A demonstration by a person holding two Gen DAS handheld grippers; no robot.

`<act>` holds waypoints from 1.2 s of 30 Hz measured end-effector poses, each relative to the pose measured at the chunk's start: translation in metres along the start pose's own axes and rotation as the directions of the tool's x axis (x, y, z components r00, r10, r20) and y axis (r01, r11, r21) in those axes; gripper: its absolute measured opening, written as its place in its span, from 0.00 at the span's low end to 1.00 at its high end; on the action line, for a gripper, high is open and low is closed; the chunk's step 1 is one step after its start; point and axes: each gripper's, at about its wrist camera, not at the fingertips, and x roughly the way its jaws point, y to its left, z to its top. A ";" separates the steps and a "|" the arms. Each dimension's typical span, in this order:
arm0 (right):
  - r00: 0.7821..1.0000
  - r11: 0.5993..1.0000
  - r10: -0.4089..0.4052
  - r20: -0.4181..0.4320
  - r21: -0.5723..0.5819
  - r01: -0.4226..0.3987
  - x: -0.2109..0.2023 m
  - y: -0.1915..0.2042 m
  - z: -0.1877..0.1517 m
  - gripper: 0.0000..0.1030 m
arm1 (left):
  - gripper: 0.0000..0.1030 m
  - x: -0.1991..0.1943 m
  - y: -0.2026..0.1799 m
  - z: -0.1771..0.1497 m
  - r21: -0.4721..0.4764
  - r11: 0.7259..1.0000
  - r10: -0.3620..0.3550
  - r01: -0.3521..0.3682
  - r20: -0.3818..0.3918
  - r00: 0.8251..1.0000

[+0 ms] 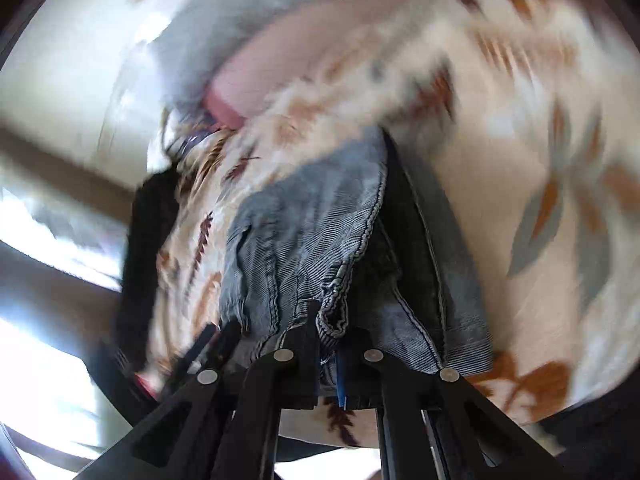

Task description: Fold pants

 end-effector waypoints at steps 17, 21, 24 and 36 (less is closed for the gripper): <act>0.997 0.998 0.013 0.075 0.062 -0.018 -0.030 -0.019 0.007 0.18 | 0.78 0.015 -0.028 -0.012 0.213 0.967 0.148 -0.142 -0.012 0.989; 0.996 0.995 0.092 -0.017 0.036 -0.092 0.006 -0.004 0.008 0.22 | 0.78 0.015 -0.030 -0.015 0.216 0.966 0.148 -0.143 -0.008 0.989; 0.988 0.993 0.073 -0.138 0.106 -0.058 0.058 -0.043 -0.020 0.21 | 0.78 0.012 -0.030 -0.015 0.213 0.969 0.131 -0.127 -0.006 0.991; 0.991 0.984 0.095 -0.092 -0.145 -0.108 0.038 0.048 0.088 0.53 | 0.78 0.011 -0.039 -0.013 0.247 0.963 0.116 -0.112 -0.003 0.993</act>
